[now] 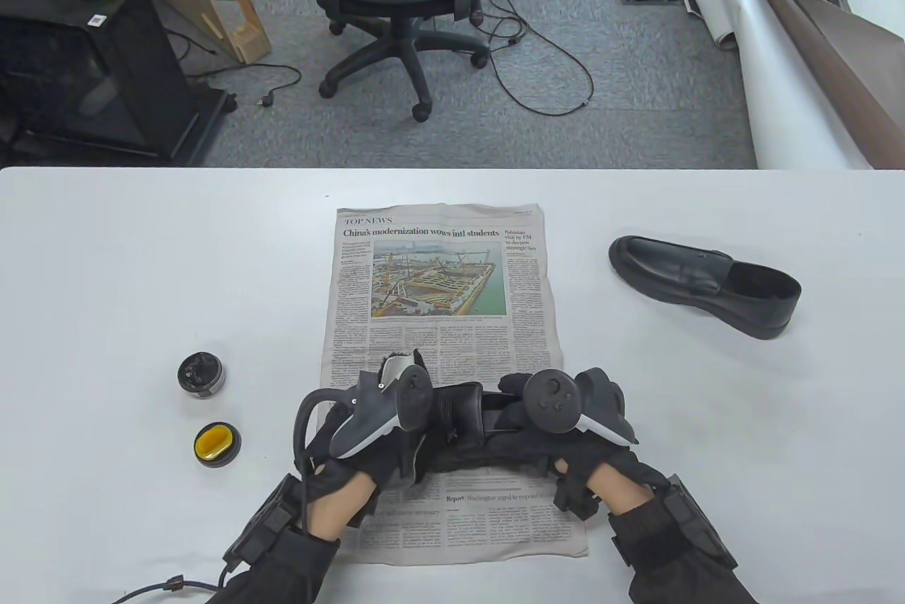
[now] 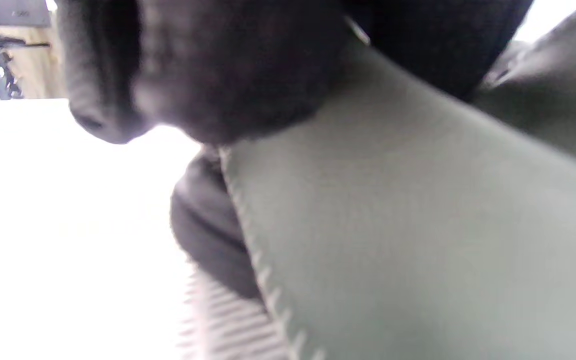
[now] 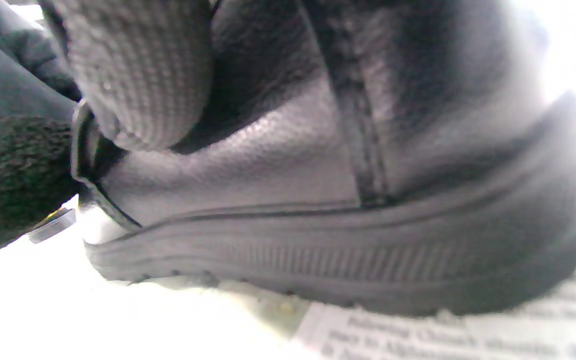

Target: Dip and apply built-in sponge shoe polish on shoes

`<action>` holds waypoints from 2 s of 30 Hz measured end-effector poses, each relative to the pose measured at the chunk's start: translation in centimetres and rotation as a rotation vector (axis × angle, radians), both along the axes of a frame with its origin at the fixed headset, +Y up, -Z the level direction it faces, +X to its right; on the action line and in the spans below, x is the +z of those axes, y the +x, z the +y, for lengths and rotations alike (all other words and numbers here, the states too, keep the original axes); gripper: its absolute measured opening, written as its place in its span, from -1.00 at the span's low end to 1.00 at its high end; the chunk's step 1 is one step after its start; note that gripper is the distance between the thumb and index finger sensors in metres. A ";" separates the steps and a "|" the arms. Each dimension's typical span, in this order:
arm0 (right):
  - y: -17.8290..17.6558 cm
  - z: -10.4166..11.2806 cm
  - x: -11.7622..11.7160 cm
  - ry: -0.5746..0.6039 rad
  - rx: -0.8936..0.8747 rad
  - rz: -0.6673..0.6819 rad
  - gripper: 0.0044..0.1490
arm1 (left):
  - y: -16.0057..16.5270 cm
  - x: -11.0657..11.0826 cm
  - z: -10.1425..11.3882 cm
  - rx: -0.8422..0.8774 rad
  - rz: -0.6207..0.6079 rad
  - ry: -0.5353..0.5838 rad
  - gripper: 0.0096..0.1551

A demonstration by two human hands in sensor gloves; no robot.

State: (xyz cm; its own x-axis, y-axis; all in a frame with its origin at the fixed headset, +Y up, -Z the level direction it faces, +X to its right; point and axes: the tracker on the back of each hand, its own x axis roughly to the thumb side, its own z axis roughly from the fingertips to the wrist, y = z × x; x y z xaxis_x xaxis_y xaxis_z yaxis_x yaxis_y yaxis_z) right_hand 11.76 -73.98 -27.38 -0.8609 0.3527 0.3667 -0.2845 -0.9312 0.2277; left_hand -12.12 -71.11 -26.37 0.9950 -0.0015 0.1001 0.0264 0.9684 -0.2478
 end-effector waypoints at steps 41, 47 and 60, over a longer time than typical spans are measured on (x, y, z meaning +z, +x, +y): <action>0.0 0.0 0.0 0.002 0.005 0.002 -0.45 | -3.1 -0.5 0.5 -0.133 -0.112 -0.035 -0.28; 0.0 0.0 0.0 0.002 0.008 0.006 -0.45 | -1.8 0.1 2.0 -0.185 -0.132 0.266 -0.32; -0.1 0.0 0.0 0.007 0.014 0.008 -0.45 | 4.7 -0.4 0.4 0.155 -0.206 0.131 -0.31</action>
State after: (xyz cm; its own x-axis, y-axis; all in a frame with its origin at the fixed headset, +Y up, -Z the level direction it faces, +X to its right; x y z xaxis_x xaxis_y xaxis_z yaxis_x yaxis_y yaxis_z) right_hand 11.71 -73.98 -27.39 -0.8628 0.3383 0.3757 -0.2700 -0.9366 0.2232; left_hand -7.46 -70.69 -26.81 0.9430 0.1224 0.3095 -0.0871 0.9883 -0.1253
